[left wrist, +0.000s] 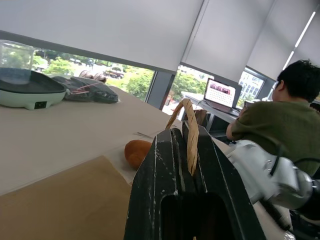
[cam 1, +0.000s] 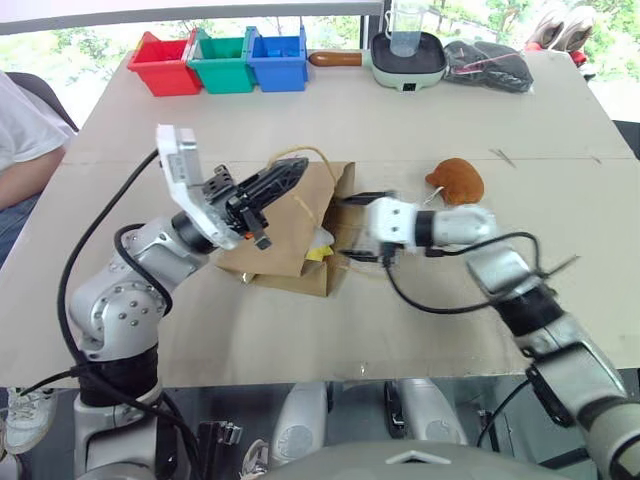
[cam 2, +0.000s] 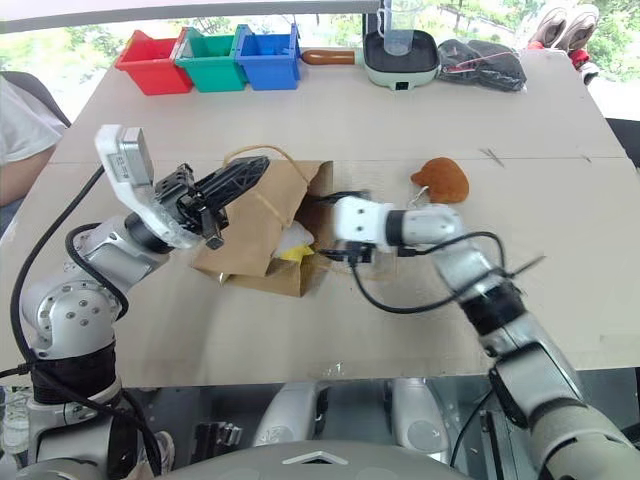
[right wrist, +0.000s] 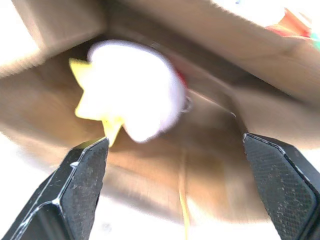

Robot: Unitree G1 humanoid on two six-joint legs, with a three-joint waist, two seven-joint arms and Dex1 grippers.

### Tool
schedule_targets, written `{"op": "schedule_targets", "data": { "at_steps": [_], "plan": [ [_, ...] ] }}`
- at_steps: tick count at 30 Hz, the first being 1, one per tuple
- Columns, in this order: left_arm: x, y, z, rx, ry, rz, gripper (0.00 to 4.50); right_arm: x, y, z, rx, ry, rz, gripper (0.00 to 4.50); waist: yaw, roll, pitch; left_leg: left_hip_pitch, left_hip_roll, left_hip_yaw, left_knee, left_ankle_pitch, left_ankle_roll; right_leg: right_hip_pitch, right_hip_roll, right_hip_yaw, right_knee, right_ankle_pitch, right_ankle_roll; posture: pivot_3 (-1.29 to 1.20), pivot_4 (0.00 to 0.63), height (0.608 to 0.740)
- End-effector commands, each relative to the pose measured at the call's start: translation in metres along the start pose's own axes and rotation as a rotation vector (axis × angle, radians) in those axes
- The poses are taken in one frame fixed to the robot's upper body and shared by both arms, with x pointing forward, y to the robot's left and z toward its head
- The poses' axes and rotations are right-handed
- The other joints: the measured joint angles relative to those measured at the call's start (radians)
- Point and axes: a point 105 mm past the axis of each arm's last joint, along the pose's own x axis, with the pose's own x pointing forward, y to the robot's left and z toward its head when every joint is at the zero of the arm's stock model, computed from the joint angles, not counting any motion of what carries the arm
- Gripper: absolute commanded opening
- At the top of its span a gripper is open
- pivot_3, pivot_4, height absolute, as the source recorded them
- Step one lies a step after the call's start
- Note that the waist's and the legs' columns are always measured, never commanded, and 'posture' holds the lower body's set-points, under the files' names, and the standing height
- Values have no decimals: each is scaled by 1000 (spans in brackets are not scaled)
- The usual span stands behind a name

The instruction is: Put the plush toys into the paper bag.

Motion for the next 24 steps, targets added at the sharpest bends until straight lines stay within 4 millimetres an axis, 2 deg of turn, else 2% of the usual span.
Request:
{"op": "schedule_targets", "data": {
  "at_steps": [1, 2, 3, 5, 7, 8, 9, 10, 11, 12, 13, 18, 20, 22, 24],
  "plan": [
    [-3, 1, 13, 67, -48, 23, 0, -33, -21, 23, 81, -55, -106, 4168, -3, 0, 0, 1, 0, 0, 0, 0, 0, 0, 0, 0, 0, 0, 0, 0, 150, 740],
    [-2, 2, 13, 75, -54, 31, 0, -40, -28, 23, 127, -58, -140, 4168, -3, 0, 0, 1, 0, 1, 0, 0, 0, 0, 0, 0, 0, 0, 0, 0, 150, 740],
    [0, 3, 14, 81, -64, 40, 0, -49, -45, 15, 146, -26, -226, 4168, -3, 0, 0, 1, 0, 0, 0, 0, 0, 0, 1, 0, 0, 0, 0, 0, 150, 740],
    [2, 4, 16, 85, -76, 46, 0, -64, -84, -11, 213, 102, -425, 4168, -5, 0, 0, 1, -1, 1, 0, 0, 0, 0, 1, 0, 0, 0, 0, 0, 150, 740],
    [3, 3, 16, 85, -77, 44, 0, -72, -104, -33, 256, 213, -528, 4168, -6, 0, 0, 1, -2, 4, 0, 0, 0, 0, 1, 1, 0, 0, 0, 0, 150, 740],
    [3, 4, 16, 86, -76, 43, 0, -73, -109, -40, 268, 244, -550, 4168, -6, 0, 0, 2, -2, 5, 0, 0, 0, 0, 2, 1, 0, 0, 0, 0, 150, 740],
    [4, 4, 15, 86, -76, 40, 0, -74, -114, -61, 292, 324, -562, 4168, -6, 0, 0, 2, -2, 5, 0, 0, 0, 0, 2, 1, 0, 0, 0, 0, 150, 740],
    [6, 3, 14, 87, -76, 35, 0, -78, -113, -92, 343, 439, -563, 3953, -6, 0, 0, 1, -2, 6, 0, 0, 0, 0, 2, 1, 0, 0, 0, 0, 150, 740],
    [8, 3, 14, 88, -76, 31, 0, -81, -109, -112, 375, 520, -558, 3642, -7, 0, 0, 1, -2, 7, 0, 0, 0, 0, 2, 1, 0, 0, 0, 0, 150, 740],
    [10, 2, 13, 87, -77, 22, 0, -86, -106, -126, 390, 577, -551, 3446, -5, 0, 0, 1, -2, 8, 0, 0, 0, 0, 2, 1, 0, 0, 0, 0, 150, 740],
    [11, 0, 13, 86, -78, 13, 0, -88, -106, -130, 408, 590, -550, 2889, -2, 0, 0, 0, -3, 8, 0, 0, 0, 0, 2, 1, -1, 0, 0, 0, 150, 740],
    [11, -3, 13, 76, -86, 10, 0, -95, -110, -126, 403, 555, -544, 657, -5, -2, -1, -1, -2, 8, 0, 0, 1, 0, 1, 2, -1, 0, 0, 0, 150, 740],
    [12, -5, 12, 65, -93, 8, 0, -96, -109, -109, 336, 465, -519, 18, 2, -2, -1, -1, -2, 7, 1, 0, 1, 0, 1, 1, -1, 0, 0, 0, 150, 740],
    [12, -6, 12, 51, -100, 4, 0, -80, -98, -63, 232, 240, -403, 18, 6, -1, -1, -1, -2, 6, 1, 0, 1, 1, 0, 1, -1, 0, 0, 0, 150, 740],
    [14, -6, 14, 37, -108, -3, 0, -59, -70, -13, 175, 38, -257, 18, 4, 0, 0, -2, -1, 5, 1, 0, 1, 1, 1, 1, -1, 0, 0, 0, 150, 740]
  ]
}}
